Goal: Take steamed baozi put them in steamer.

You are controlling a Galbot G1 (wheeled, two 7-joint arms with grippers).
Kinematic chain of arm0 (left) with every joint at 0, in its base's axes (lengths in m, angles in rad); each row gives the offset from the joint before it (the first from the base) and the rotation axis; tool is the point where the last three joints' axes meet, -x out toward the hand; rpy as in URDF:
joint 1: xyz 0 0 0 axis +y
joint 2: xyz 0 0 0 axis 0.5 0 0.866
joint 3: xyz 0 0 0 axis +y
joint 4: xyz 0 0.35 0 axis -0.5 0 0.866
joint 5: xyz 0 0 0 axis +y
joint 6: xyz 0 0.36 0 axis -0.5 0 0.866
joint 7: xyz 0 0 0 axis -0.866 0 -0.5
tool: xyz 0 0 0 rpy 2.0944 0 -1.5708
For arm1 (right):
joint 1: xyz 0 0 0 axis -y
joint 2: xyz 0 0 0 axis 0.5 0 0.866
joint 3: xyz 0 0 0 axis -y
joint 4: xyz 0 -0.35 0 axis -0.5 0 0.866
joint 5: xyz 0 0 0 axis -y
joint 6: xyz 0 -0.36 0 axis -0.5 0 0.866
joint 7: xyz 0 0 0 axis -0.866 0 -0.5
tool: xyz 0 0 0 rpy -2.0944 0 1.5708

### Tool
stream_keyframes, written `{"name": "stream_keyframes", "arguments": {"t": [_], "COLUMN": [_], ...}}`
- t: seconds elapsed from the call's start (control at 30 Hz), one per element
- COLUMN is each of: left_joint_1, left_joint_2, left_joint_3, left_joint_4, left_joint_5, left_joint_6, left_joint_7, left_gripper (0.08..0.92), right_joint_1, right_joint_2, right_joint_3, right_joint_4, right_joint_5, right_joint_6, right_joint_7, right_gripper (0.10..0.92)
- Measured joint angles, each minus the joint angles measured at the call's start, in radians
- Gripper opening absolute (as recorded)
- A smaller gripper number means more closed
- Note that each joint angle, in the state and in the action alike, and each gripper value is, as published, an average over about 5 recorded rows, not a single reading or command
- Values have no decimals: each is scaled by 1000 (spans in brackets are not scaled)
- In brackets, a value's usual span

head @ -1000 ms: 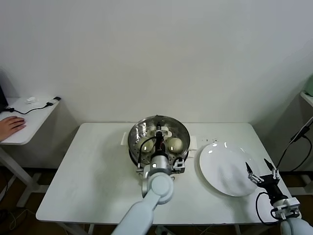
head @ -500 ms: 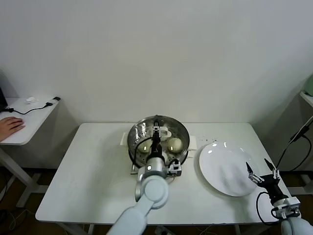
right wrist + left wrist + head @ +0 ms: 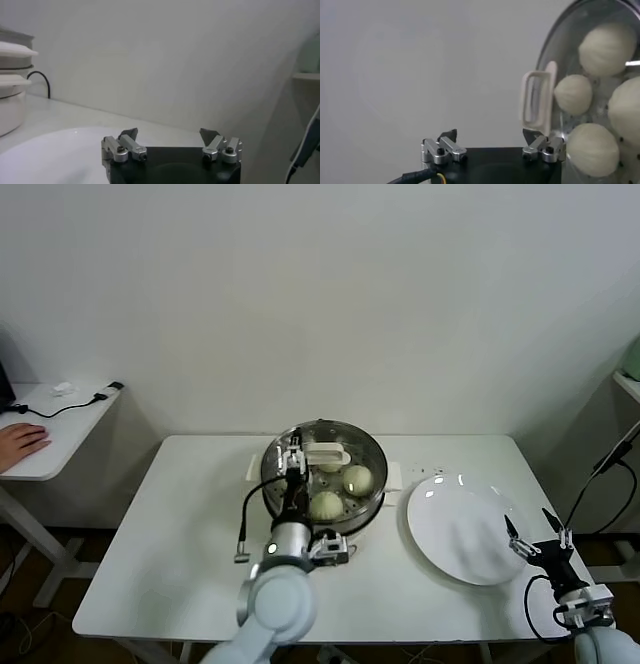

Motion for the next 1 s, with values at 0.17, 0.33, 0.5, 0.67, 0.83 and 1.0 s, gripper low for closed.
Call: {"name": "stream_keyframes", "arguments": {"t": [0.17,0.33,0.5,0.67,0.83,1.0], "left_joint_1": [54,119,205,303,397,477], "left_joint_2": [47,102,124,109,64,13], "left_joint_3": [-68,-176,-332,-504,-660,-767], "left_joint_4": [-75,-130,-150,-150,-137,-136], "left_joint_5": [-146,-387,-672,-969,-1239,-1416], "left_joint_6": [-42,-108,-213,-331,-428,-498], "left_joint_7": [-92,-199,-270,-294,-291,-273], "left_gripper": [823,823,823,823,823,823], "right_joint_1": [-6,-14,-26,-40,-59,-79], "right_joint_2": [-1,2,14,33,54,74], "right_joint_3": [0,-2,-13,-26,-38,-41], "right_joint_4": [23,52,86,127,168,206], "right_joint_5": [-21,-32,-41,-53,-58,-57], "right_joint_6": [-26,-43,-50,-54,-61,-68], "right_joint_7": [13,29,47,65,73,75], "right_gripper": [823,823,823,823,823,823]}}
